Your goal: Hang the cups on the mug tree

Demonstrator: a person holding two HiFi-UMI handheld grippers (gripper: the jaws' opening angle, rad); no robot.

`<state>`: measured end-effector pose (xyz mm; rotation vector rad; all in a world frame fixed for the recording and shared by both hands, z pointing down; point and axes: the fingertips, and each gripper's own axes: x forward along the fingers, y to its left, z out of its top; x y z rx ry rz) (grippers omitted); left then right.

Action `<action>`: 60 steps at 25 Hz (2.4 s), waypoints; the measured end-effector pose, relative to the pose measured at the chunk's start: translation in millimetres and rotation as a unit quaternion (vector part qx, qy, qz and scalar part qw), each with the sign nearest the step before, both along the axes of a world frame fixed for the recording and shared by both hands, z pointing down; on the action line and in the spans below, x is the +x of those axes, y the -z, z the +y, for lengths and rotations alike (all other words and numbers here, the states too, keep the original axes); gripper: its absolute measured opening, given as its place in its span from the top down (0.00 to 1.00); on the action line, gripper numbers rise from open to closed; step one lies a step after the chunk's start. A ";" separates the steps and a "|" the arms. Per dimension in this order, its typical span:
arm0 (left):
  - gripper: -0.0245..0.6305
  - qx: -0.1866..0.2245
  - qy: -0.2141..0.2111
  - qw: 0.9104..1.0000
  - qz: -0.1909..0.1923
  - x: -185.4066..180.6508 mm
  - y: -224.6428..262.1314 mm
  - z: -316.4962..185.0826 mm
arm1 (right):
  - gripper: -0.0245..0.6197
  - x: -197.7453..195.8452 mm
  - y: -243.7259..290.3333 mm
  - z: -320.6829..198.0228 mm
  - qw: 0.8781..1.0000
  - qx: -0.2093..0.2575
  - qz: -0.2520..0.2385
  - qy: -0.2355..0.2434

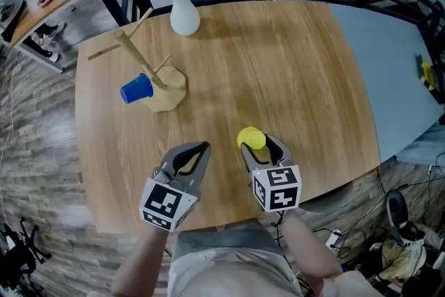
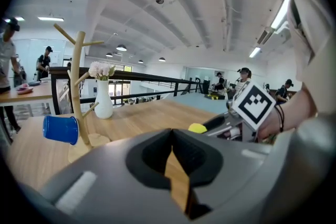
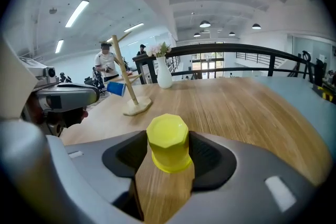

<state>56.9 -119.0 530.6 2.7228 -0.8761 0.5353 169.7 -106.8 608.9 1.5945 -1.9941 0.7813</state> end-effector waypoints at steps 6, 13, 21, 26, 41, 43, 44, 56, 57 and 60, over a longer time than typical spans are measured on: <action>0.96 0.013 0.026 1.000 0.001 -19.1 29.1 0.0 | 0.57 -12.4 42.3 -1.8 0.999 0.026 -0.008 0.016; 0.96 0.025 0.047 0.999 0.010 -41.7 67.1 7.2 | 0.57 -37.7 102.2 -6.4 0.996 0.070 -0.005 0.054; 0.96 0.051 0.079 0.995 0.016 -71.5 118.7 29.8 | 0.57 -74.0 173.0 4.0 0.988 0.122 -0.012 0.097; 0.96 0.073 0.095 0.992 0.024 -88.6 153.7 49.5 | 0.57 -99.2 211.1 16.4 0.981 0.147 -0.023 0.125; 0.96 0.113 0.143 0.983 0.021 -143.3 210.1 80.2 | 0.57 -171.2 295.5 49.1 0.956 0.210 -0.055 0.200; 0.96 0.113 0.147 0.982 0.022 -149.5 212.4 83.8 | 0.57 -177.6 297.6 52.5 0.952 0.222 -0.030 0.208; 0.96 0.113 0.148 0.982 0.022 -152.1 212.6 84.6 | 0.57 -180.3 297.9 53.5 0.950 0.226 -0.020 0.212; 0.96 0.112 0.148 0.982 0.021 -158.2 213.1 79.3 | 0.57 -178.9 299.3 46.9 0.951 0.228 -0.015 0.210; 0.96 0.112 0.147 0.982 0.022 -157.9 213.1 78.1 | 0.57 -177.2 299.7 44.6 0.951 0.230 -0.015 0.208; 0.96 0.116 0.146 0.982 0.023 -157.8 213.8 72.3 | 0.57 -172.0 300.6 35.8 0.951 0.233 -0.012 0.201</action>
